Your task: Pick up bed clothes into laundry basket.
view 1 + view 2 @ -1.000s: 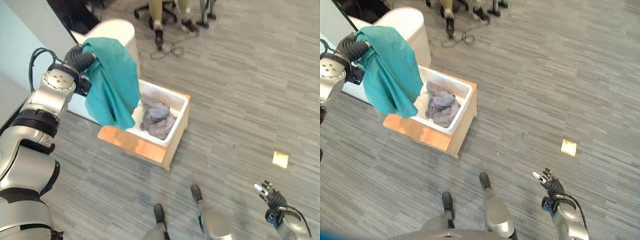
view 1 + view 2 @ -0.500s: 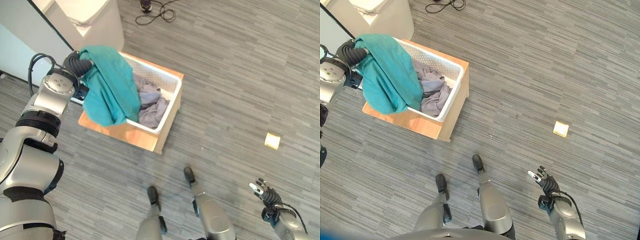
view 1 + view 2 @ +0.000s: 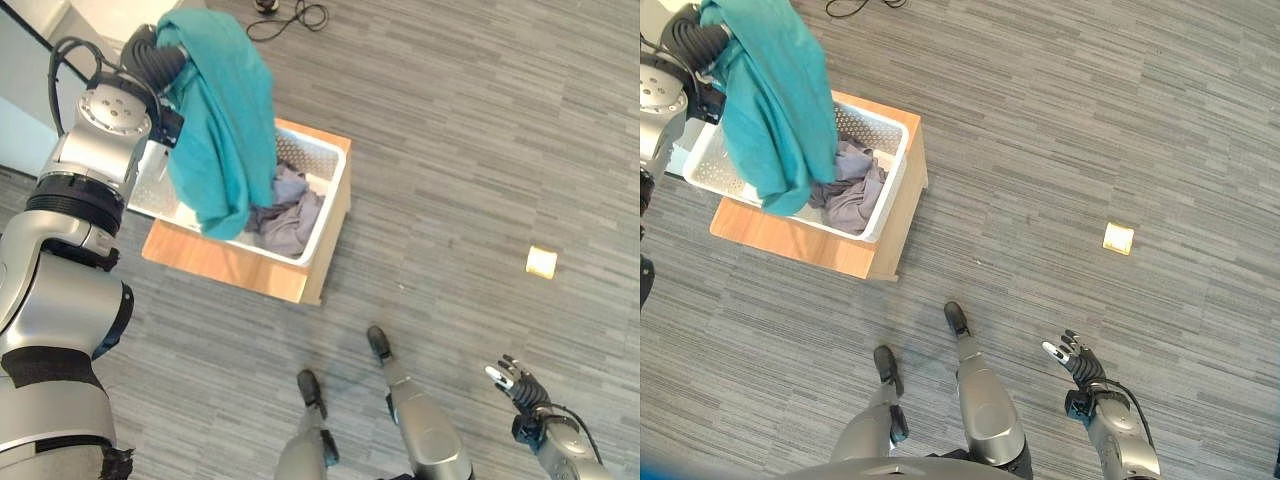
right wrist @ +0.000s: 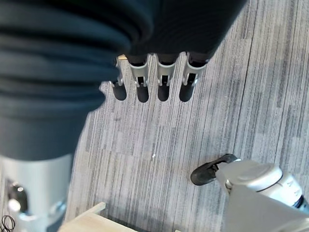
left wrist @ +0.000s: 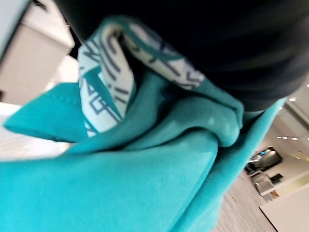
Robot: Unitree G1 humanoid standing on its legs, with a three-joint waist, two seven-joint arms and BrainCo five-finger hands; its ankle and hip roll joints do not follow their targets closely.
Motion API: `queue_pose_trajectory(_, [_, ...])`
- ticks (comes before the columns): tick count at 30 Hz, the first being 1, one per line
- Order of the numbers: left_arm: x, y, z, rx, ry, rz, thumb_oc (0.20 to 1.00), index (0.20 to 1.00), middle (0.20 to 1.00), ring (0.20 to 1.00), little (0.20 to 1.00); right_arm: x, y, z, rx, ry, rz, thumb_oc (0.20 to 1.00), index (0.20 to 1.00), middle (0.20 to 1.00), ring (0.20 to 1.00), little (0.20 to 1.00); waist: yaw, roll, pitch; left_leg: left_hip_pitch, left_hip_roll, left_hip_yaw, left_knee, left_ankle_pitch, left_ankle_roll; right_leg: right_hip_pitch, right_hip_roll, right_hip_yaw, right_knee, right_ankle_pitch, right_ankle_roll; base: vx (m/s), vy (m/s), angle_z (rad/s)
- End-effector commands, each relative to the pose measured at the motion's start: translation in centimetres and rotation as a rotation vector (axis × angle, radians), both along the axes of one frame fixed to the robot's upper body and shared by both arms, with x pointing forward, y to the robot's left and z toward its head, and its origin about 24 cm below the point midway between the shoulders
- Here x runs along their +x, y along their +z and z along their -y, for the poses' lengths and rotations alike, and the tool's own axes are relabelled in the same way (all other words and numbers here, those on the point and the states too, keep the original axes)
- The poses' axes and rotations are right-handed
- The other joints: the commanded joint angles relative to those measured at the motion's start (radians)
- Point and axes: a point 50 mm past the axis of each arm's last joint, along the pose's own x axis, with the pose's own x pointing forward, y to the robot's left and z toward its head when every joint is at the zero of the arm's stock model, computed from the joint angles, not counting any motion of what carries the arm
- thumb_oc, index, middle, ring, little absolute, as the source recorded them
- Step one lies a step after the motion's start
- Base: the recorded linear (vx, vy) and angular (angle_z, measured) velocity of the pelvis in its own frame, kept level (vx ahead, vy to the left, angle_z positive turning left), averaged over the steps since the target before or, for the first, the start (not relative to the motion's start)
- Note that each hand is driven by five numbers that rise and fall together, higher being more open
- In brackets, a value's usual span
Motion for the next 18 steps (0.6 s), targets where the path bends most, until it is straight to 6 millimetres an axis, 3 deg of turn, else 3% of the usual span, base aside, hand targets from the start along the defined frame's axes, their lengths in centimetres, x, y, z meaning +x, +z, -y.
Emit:
queue_pose_trajectory(1, [-2.0, 5.4, -0.9, -0.051, 0.006, 0.211, 0.200, 0.200, 0.200, 0.200, 0.200, -0.9, 1.0, 2.1, -0.080, -0.038, 0.021, 1.000, 1.000, 1.000, 1.000, 1.000, 0.012, 0.001, -0.037, 0.095, 0.010, 0.018, 0.006, -0.047, -0.010, 0.002, -0.022, -0.025, 0.019, -0.073, 0.094, 0.03, -0.006, -0.13])
queue_pose_trajectory(4, [-1.9, 5.0, -1.1, -0.051, 0.013, 0.201, 0.200, 0.200, 0.200, 0.200, 0.200, -1.1, 0.9, 2.1, -0.086, -0.032, 0.014, 1.000, 1.000, 1.000, 1.000, 1.000, 0.011, 0.005, -0.033, 0.097, 0.010, 0.019, 0.006, -0.048, -0.011, 0.003, -0.020, -0.025, 0.018, -0.075, 0.093, 0.02, -0.006, -0.10])
queue_pose_trajectory(12, [-1.6, 1.4, -4.0, 0.111, 0.177, 0.019, 0.200, 0.200, 0.200, 0.200, 0.200, -1.5, 0.5, 2.1, -0.102, -0.022, -0.012, 1.000, 1.000, 1.000, 1.000, 1.000, 0.014, -0.010, -0.002, 0.079, 0.014, 0.018, 0.006, -0.038, -0.013, -0.011, -0.019, -0.032, 0.016, -0.068, 0.090, -0.01, -0.013, -0.04])
queue_pose_trajectory(18, [-1.6, 2.1, -4.0, 0.375, 0.298, -0.011, 0.200, 0.200, 0.200, 0.200, 0.200, -1.1, 0.6, 2.0, -0.094, -0.004, 0.001, 1.000, 1.000, 1.000, 1.000, 1.000, 0.019, -0.020, 0.012, 0.069, 0.015, 0.014, 0.006, -0.035, -0.012, -0.019, -0.019, -0.036, 0.018, -0.065, 0.091, -0.01, -0.004, 0.01])
